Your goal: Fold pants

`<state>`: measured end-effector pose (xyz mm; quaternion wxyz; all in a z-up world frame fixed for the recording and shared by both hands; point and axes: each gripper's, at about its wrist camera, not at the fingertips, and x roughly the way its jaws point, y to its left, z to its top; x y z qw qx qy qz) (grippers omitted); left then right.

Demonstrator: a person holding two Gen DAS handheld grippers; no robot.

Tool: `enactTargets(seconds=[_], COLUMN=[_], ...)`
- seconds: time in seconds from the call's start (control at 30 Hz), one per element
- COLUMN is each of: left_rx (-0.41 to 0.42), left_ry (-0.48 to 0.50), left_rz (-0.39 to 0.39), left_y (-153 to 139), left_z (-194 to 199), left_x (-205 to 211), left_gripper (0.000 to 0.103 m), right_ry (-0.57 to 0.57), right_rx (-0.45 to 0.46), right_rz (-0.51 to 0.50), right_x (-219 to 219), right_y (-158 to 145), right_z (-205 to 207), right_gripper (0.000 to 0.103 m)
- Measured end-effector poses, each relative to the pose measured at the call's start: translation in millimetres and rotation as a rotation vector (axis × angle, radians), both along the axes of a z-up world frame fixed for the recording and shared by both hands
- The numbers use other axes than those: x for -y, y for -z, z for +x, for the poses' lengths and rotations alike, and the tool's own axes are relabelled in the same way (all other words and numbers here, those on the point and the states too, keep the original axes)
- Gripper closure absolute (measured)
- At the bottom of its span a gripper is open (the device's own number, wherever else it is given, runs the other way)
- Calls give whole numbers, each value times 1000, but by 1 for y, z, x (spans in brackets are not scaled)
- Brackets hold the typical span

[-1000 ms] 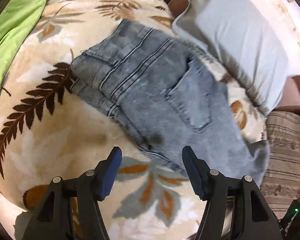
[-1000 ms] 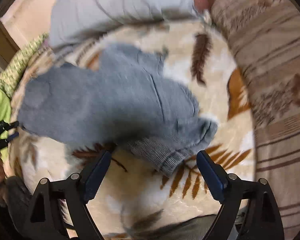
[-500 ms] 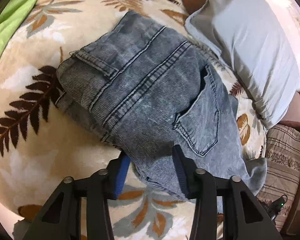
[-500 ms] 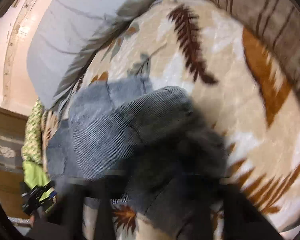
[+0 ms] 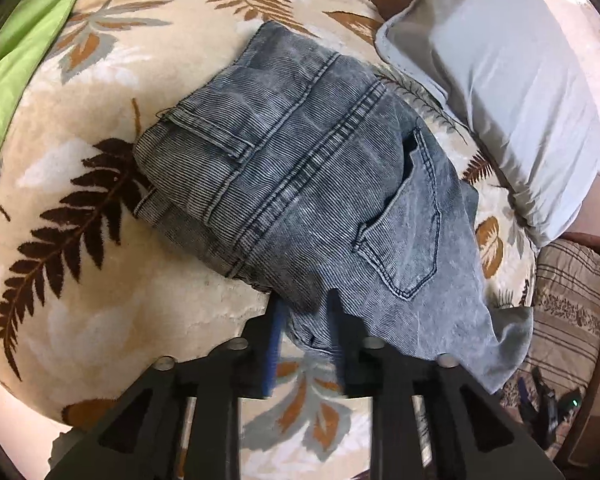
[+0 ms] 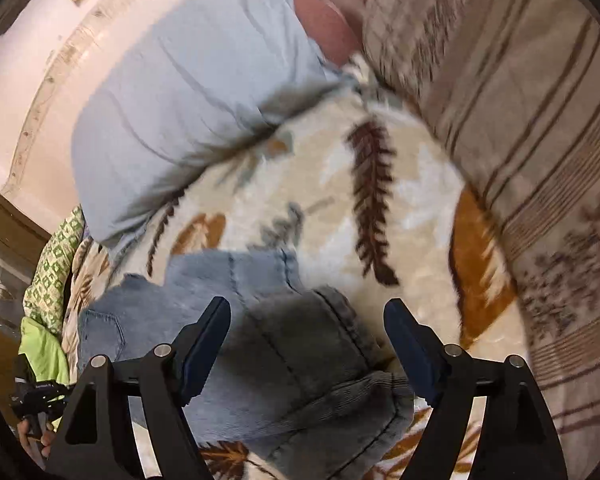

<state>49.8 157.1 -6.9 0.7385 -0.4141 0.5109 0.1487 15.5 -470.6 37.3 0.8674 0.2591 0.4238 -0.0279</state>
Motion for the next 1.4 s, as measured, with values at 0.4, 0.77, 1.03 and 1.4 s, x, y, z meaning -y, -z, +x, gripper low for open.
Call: enactTargets(seconds=[0.4,0.77,1.03,1.4], left_rx=[172,140,197,386], left_ry=[212,276,273,271], left_rz=[-238,-273,-176,13], left_y=[28,44,11,-133], left_z=[12,68,88,176], left_x=[157,280,276,202], left_gripper=[47,51,100,101], right_ry=[-7,57,27,-92], right_rx=[-53,91,129,198], right_rz=[27,143,224,262], right_x=[-13,-11,1,2], right_y=[21,-29,-33,-84], right_z=[0,-43,-51,67], right_gripper=[88,90,91,91])
